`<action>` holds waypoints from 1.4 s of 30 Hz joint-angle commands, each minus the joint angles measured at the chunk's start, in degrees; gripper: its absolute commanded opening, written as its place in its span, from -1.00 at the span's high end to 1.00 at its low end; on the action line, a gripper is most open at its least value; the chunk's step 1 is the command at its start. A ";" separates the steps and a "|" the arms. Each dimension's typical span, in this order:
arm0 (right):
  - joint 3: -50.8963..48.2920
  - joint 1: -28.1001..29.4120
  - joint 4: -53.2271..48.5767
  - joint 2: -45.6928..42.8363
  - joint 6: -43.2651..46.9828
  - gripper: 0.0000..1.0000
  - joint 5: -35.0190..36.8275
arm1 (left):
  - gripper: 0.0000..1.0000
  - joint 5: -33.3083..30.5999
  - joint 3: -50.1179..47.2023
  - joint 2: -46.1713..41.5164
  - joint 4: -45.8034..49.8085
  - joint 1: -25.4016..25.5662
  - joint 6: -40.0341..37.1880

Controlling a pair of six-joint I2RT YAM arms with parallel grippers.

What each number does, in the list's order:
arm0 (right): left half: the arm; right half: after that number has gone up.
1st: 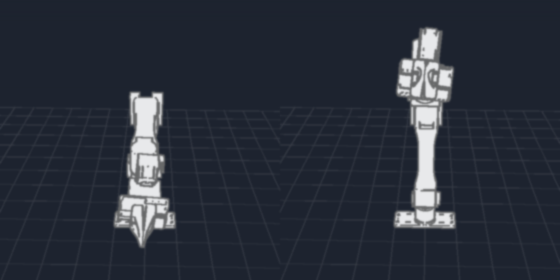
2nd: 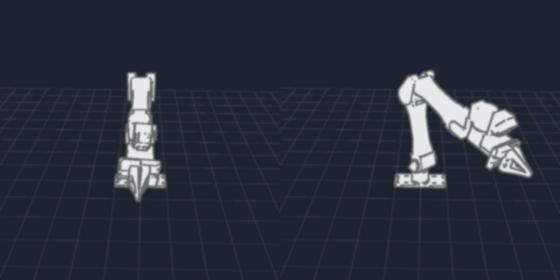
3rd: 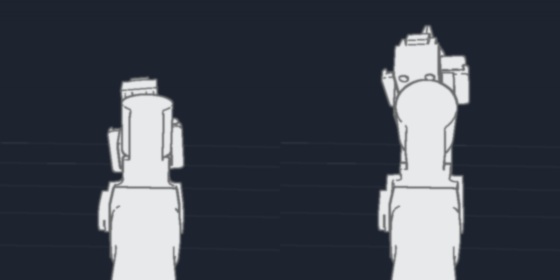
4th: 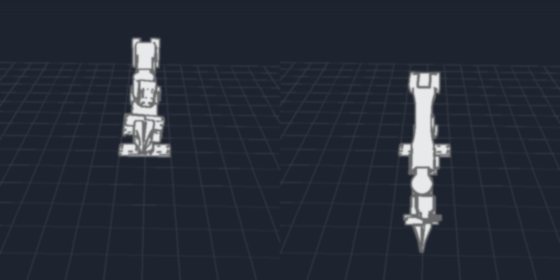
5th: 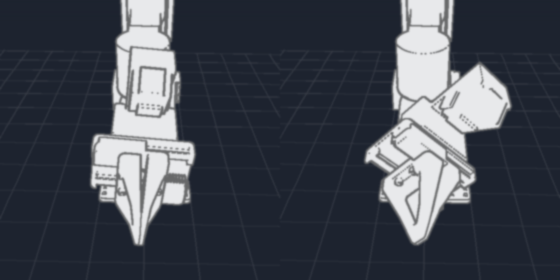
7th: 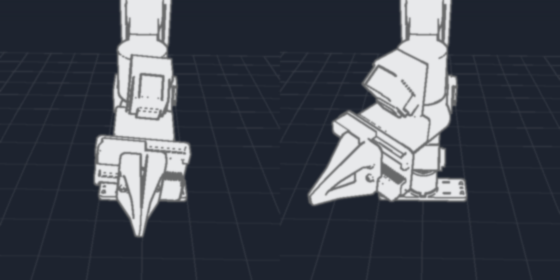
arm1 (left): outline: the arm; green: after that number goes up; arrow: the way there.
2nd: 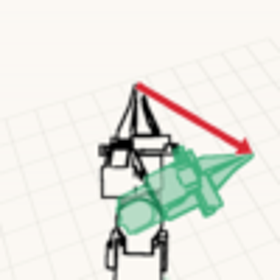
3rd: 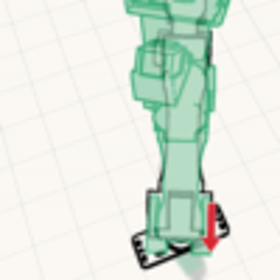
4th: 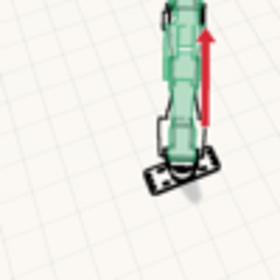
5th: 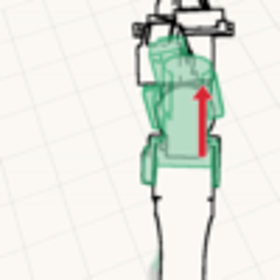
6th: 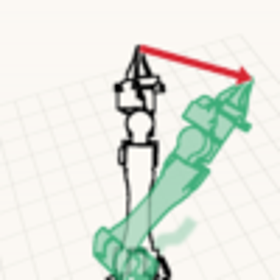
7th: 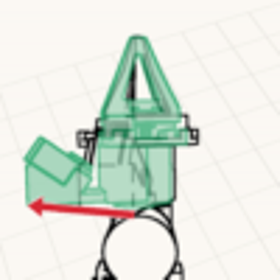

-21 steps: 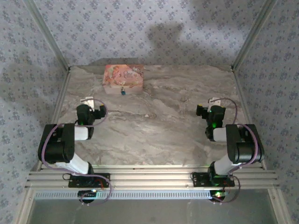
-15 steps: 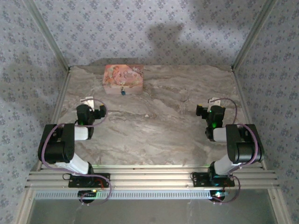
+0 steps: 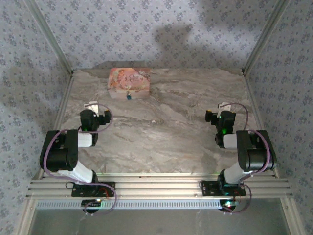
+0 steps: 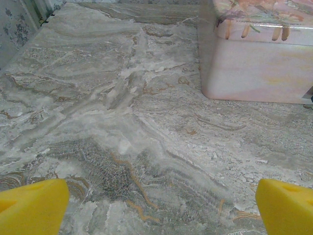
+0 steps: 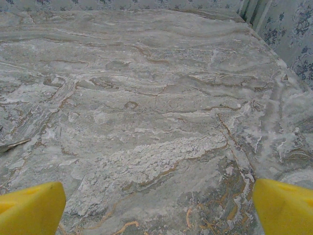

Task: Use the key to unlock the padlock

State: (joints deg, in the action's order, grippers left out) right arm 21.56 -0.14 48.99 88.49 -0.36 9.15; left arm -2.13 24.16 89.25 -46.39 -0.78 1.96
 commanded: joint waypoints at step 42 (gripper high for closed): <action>70.74 18.21 -75.84 21.23 -22.78 -0.82 -8.24 | -0.96 22.48 52.23 9.53 69.41 -10.51 22.31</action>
State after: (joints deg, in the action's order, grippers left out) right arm 85.03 13.10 -12.03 103.63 -17.17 2.79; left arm 9.26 71.53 92.07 9.61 -11.27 20.14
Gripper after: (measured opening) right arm 0.911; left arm 0.980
